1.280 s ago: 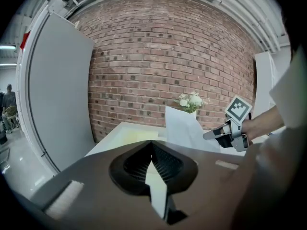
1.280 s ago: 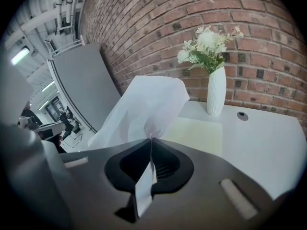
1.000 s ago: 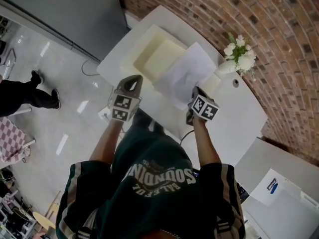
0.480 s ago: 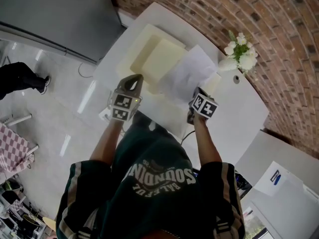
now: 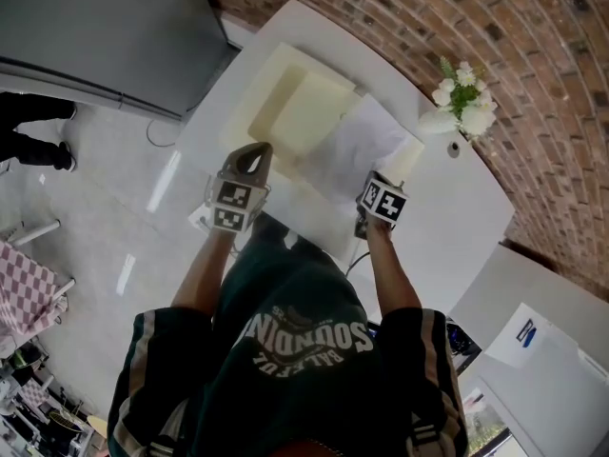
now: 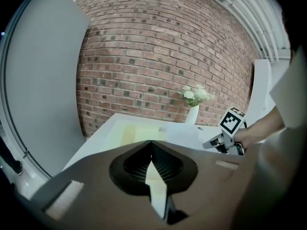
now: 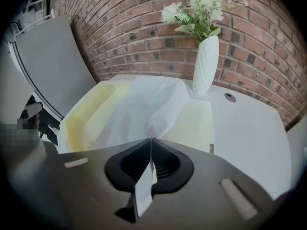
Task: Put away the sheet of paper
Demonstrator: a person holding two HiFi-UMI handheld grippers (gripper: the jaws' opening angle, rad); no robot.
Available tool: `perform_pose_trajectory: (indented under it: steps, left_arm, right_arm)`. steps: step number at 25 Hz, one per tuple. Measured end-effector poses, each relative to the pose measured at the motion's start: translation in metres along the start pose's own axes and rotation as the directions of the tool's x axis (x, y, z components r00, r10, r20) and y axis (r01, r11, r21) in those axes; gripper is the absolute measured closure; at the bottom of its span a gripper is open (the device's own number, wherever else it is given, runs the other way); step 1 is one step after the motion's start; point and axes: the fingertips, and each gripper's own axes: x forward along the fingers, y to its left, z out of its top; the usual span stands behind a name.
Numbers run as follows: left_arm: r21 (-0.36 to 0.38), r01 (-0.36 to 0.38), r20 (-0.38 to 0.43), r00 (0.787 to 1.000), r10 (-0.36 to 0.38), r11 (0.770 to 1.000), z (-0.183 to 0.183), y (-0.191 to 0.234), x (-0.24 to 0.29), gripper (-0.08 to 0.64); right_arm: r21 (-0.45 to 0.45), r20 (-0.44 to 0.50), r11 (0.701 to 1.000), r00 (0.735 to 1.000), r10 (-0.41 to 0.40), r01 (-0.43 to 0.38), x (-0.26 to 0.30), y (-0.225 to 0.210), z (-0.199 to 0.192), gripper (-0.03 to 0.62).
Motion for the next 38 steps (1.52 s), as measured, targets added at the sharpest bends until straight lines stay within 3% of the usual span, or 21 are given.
perform_pose_trajectory:
  steps: [10, 38]
  left_arm:
    - [-0.028, -0.007, -0.012, 1.000, 0.007, 1.000, -0.011, 0.013, -0.001, 0.549]
    - [-0.065, -0.035, -0.022, 0.999, 0.034, 0.997, -0.009, 0.063, -0.004, 0.549]
  right_arm:
    - [0.001, -0.082, 1.000, 0.997, 0.010, -0.010, 0.023, 0.019, -0.007, 0.586]
    - [0.078, -0.148, 0.994, 0.985, 0.093, -0.082, 0.077, 0.113, 0.037, 0.584]
